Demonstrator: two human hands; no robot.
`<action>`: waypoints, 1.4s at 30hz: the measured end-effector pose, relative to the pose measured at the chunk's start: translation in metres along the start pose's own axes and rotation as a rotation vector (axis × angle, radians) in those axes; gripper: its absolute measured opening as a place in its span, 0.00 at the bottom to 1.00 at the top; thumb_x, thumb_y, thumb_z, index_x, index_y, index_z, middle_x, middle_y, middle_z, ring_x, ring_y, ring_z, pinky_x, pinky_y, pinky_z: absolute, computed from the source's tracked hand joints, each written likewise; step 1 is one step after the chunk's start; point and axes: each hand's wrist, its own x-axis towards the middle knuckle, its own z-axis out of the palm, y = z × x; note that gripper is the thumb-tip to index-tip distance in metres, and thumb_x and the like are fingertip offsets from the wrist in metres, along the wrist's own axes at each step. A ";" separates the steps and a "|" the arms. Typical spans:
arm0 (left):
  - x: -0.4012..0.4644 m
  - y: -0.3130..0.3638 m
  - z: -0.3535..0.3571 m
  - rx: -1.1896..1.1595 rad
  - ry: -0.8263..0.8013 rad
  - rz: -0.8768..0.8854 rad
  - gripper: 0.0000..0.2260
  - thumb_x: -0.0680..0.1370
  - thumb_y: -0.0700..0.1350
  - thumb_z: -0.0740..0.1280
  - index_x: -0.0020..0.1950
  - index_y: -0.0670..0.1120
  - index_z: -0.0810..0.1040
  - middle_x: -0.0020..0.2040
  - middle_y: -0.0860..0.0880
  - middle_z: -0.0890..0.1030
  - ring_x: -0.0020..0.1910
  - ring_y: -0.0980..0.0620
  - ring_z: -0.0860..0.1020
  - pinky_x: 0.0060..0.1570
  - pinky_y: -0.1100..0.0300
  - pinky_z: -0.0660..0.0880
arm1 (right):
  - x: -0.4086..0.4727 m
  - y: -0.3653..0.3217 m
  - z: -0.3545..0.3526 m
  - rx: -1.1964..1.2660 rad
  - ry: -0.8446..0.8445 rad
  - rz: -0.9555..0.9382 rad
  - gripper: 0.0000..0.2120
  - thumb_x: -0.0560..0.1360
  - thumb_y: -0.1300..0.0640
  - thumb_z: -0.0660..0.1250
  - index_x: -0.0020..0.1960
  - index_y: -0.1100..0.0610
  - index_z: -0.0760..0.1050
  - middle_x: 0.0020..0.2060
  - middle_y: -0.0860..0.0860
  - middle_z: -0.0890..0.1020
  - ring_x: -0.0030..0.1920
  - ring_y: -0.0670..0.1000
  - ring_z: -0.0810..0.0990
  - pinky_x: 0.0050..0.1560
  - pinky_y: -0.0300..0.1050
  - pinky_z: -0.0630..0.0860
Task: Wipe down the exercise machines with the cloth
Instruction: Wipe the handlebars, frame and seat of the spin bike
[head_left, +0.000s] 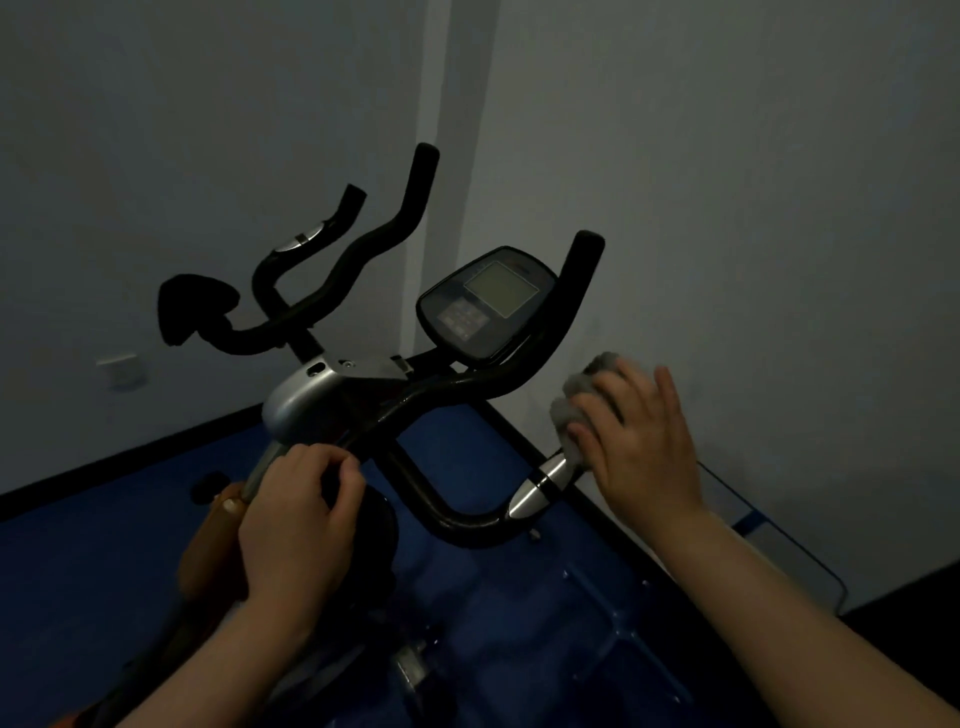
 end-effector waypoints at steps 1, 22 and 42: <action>0.000 0.000 0.000 0.000 -0.004 -0.002 0.05 0.77 0.43 0.66 0.43 0.51 0.74 0.40 0.55 0.74 0.41 0.57 0.70 0.33 0.65 0.63 | 0.009 0.002 0.001 0.049 0.005 0.090 0.16 0.79 0.50 0.58 0.55 0.61 0.77 0.55 0.59 0.77 0.61 0.60 0.72 0.67 0.56 0.66; 0.003 0.009 -0.003 0.139 -0.044 0.001 0.06 0.74 0.37 0.70 0.40 0.47 0.79 0.36 0.51 0.73 0.39 0.49 0.70 0.37 0.54 0.65 | -0.005 -0.081 0.011 0.752 0.129 1.187 0.30 0.79 0.41 0.52 0.76 0.55 0.56 0.66 0.55 0.70 0.65 0.53 0.70 0.65 0.48 0.68; 0.000 0.006 -0.002 0.101 -0.030 -0.002 0.04 0.75 0.40 0.69 0.41 0.48 0.78 0.38 0.55 0.73 0.41 0.54 0.69 0.36 0.52 0.69 | 0.003 -0.113 0.014 0.832 0.273 1.140 0.32 0.82 0.52 0.53 0.74 0.46 0.33 0.78 0.48 0.41 0.77 0.48 0.49 0.76 0.49 0.57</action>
